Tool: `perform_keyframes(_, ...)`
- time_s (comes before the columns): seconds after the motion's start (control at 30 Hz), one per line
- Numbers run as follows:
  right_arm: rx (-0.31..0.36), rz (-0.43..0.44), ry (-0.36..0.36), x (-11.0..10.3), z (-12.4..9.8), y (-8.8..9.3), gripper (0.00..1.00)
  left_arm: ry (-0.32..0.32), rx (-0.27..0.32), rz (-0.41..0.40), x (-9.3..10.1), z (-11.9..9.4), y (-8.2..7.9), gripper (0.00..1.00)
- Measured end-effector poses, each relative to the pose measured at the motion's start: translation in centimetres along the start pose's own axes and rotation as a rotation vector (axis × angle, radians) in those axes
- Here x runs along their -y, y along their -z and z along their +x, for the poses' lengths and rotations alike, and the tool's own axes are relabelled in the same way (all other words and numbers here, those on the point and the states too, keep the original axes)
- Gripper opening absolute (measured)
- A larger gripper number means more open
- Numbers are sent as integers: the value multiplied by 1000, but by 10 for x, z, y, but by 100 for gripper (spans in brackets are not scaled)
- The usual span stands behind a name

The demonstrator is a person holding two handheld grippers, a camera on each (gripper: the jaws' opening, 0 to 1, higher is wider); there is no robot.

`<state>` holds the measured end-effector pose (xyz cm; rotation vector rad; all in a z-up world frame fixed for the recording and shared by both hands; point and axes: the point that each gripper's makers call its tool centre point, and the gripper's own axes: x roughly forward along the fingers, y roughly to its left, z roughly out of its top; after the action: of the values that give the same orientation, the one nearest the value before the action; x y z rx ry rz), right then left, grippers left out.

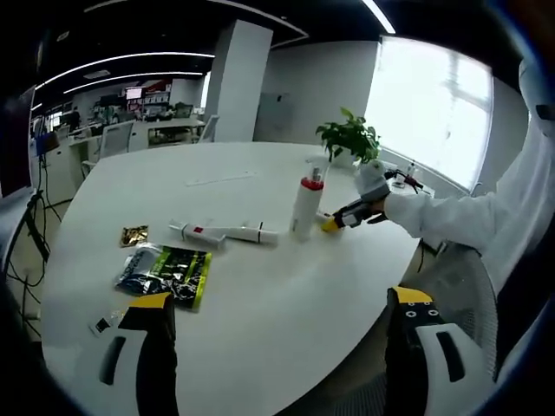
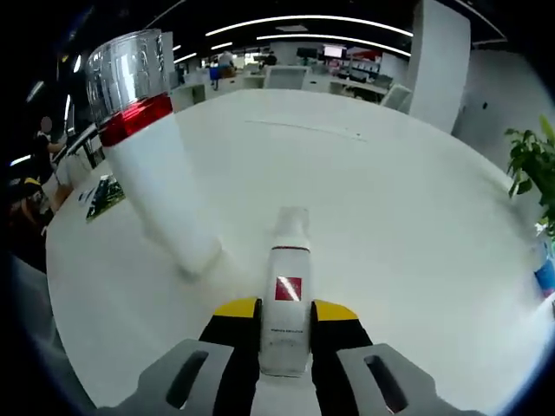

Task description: Arrange the skincare products in the storage area until every visible bottle or jar stands upright without overlapping.

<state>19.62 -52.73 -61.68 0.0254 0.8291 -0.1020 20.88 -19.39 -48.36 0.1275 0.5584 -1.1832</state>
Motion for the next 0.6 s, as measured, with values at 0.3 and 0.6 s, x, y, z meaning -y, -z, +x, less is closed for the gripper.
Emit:
perform_keyframes(0.3, -24, -6, -14, -5, -13, 9, 14, 17, -9, 11, -4, 4, 2, 94)
perform_keyframes(0.6, -47, 57, -51, -17, -33, 24, 14, 7, 12, 11, -4, 4, -5, 93)
